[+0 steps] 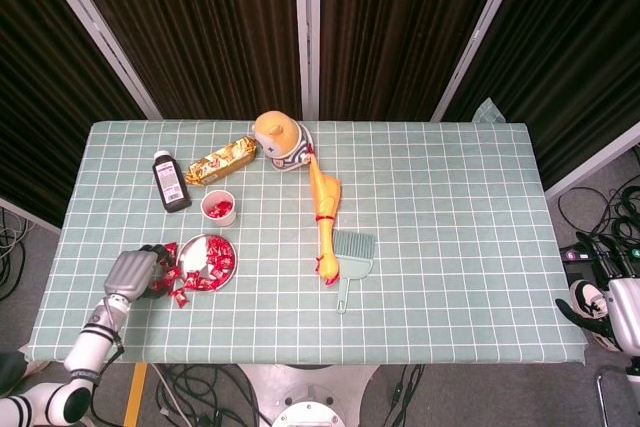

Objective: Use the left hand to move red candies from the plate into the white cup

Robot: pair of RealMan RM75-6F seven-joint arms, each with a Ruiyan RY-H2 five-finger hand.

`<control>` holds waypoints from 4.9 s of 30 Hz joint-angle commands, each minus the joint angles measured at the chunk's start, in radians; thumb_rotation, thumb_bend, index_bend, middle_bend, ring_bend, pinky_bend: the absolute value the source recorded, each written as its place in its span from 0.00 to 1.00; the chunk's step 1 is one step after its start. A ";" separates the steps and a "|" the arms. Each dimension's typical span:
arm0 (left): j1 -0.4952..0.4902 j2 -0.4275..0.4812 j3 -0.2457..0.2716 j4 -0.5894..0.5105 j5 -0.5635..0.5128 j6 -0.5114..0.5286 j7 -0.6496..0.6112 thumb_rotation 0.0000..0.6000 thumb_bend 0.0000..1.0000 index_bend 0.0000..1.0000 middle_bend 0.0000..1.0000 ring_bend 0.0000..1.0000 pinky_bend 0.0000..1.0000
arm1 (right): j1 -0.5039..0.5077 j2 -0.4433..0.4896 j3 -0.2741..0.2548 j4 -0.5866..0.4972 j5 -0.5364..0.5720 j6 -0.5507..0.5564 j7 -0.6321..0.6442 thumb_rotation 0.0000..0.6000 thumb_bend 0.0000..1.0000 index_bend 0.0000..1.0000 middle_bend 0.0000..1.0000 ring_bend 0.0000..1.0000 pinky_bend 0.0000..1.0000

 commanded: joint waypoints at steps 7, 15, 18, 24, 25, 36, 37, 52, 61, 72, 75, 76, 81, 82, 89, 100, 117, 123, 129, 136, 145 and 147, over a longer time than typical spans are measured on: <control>0.012 -0.044 0.003 0.072 0.029 0.025 0.013 1.00 0.28 0.52 0.39 0.30 0.49 | -0.002 0.004 -0.001 -0.009 0.001 0.002 -0.010 1.00 0.10 0.09 0.24 0.08 0.32; 0.012 -0.058 0.001 0.101 0.040 0.016 0.015 1.00 0.28 0.52 0.39 0.30 0.49 | -0.004 0.004 -0.002 -0.012 0.003 0.002 -0.013 1.00 0.10 0.09 0.24 0.08 0.32; 0.012 -0.061 0.000 0.106 0.050 0.013 0.004 1.00 0.28 0.53 0.39 0.30 0.49 | -0.005 0.005 -0.002 -0.013 0.004 0.004 -0.013 1.00 0.10 0.09 0.24 0.08 0.32; 0.011 -0.070 0.002 0.126 0.073 0.012 -0.012 1.00 0.29 0.58 0.39 0.30 0.49 | -0.006 0.007 -0.002 -0.015 0.004 0.005 -0.013 1.00 0.10 0.09 0.24 0.08 0.32; 0.011 -0.072 0.002 0.130 0.077 0.012 -0.018 1.00 0.30 0.60 0.39 0.30 0.49 | -0.007 0.007 -0.002 -0.015 0.004 0.006 -0.013 1.00 0.10 0.09 0.24 0.08 0.32; 0.016 -0.058 -0.011 0.127 0.099 0.014 -0.088 1.00 0.38 0.66 0.40 0.30 0.50 | -0.008 0.009 -0.002 -0.019 0.002 0.007 -0.014 1.00 0.10 0.09 0.24 0.08 0.32; 0.017 -0.051 -0.016 0.123 0.101 0.022 -0.096 1.00 0.38 0.66 0.40 0.30 0.50 | -0.007 0.010 -0.002 -0.019 0.001 0.007 -0.014 1.00 0.10 0.09 0.24 0.08 0.32; -0.089 0.046 -0.174 0.018 0.139 0.056 -0.192 1.00 0.38 0.65 0.40 0.30 0.50 | -0.008 0.008 -0.001 -0.006 0.001 0.009 0.003 1.00 0.10 0.09 0.24 0.08 0.32; -0.241 -0.032 -0.252 0.149 0.055 -0.098 -0.180 1.00 0.38 0.65 0.40 0.30 0.50 | -0.010 0.011 0.004 0.000 0.012 0.011 0.007 1.00 0.10 0.09 0.24 0.08 0.32; -0.332 -0.093 -0.260 0.251 -0.041 -0.223 -0.126 1.00 0.38 0.60 0.40 0.29 0.49 | -0.007 0.013 0.009 0.003 0.030 -0.003 0.008 1.00 0.10 0.09 0.24 0.08 0.32; -0.345 -0.093 -0.253 0.254 -0.067 -0.252 -0.100 1.00 0.38 0.54 0.38 0.27 0.49 | -0.006 0.011 0.010 0.005 0.032 -0.006 0.009 1.00 0.10 0.09 0.24 0.08 0.32; -0.347 -0.090 -0.250 0.249 -0.077 -0.260 -0.092 1.00 0.38 0.52 0.37 0.27 0.49 | -0.006 0.011 0.010 0.006 0.033 -0.007 0.009 1.00 0.10 0.09 0.24 0.08 0.32; -0.336 -0.056 -0.245 0.194 -0.093 -0.243 -0.083 1.00 0.38 0.33 0.32 0.24 0.46 | -0.003 0.010 0.011 0.006 0.035 -0.012 0.009 1.00 0.10 0.09 0.24 0.08 0.32; -0.327 -0.044 -0.244 0.176 -0.090 -0.225 -0.086 1.00 0.37 0.31 0.32 0.24 0.46 | -0.003 0.010 0.011 0.006 0.034 -0.012 0.009 1.00 0.10 0.09 0.24 0.08 0.32; -0.243 0.047 -0.213 0.057 -0.043 -0.101 -0.105 1.00 0.37 0.32 0.32 0.24 0.46 | -0.001 0.011 0.011 0.002 0.025 -0.008 0.008 1.00 0.10 0.09 0.24 0.08 0.33; -0.096 0.113 -0.076 -0.039 0.053 0.027 -0.097 1.00 0.22 0.46 0.32 0.24 0.44 | 0.007 0.011 0.011 -0.002 0.009 -0.010 0.005 1.00 0.10 0.09 0.24 0.08 0.33; -0.143 -0.063 -0.080 0.245 0.036 -0.133 -0.193 1.00 0.24 0.48 0.32 0.24 0.42 | 0.002 0.017 0.006 -0.024 0.009 -0.004 -0.020 1.00 0.10 0.09 0.24 0.08 0.33; -0.176 -0.090 -0.107 0.282 0.007 -0.180 -0.181 1.00 0.24 0.49 0.32 0.24 0.42 | 0.003 0.021 0.008 -0.032 0.014 -0.007 -0.030 1.00 0.10 0.09 0.24 0.08 0.33; -0.192 -0.104 -0.107 0.305 -0.024 -0.211 -0.120 1.00 0.24 0.49 0.32 0.24 0.42 | 0.004 0.020 0.008 -0.033 0.021 -0.013 -0.034 1.00 0.10 0.09 0.24 0.08 0.33; -0.189 -0.116 -0.115 0.311 -0.062 -0.212 -0.080 1.00 0.22 0.49 0.32 0.24 0.42 | 0.006 0.020 0.010 -0.034 0.023 -0.017 -0.036 1.00 0.10 0.09 0.24 0.08 0.33; -0.184 -0.091 -0.113 0.261 -0.083 -0.210 -0.042 1.00 0.21 0.48 0.32 0.24 0.42 | 0.004 0.020 0.009 -0.033 0.027 -0.016 -0.035 1.00 0.10 0.09 0.24 0.08 0.33; -0.185 -0.086 -0.108 0.258 -0.097 -0.217 -0.017 1.00 0.21 0.48 0.32 0.23 0.42 | 0.004 0.020 0.009 -0.033 0.026 -0.015 -0.035 1.00 0.10 0.09 0.24 0.08 0.33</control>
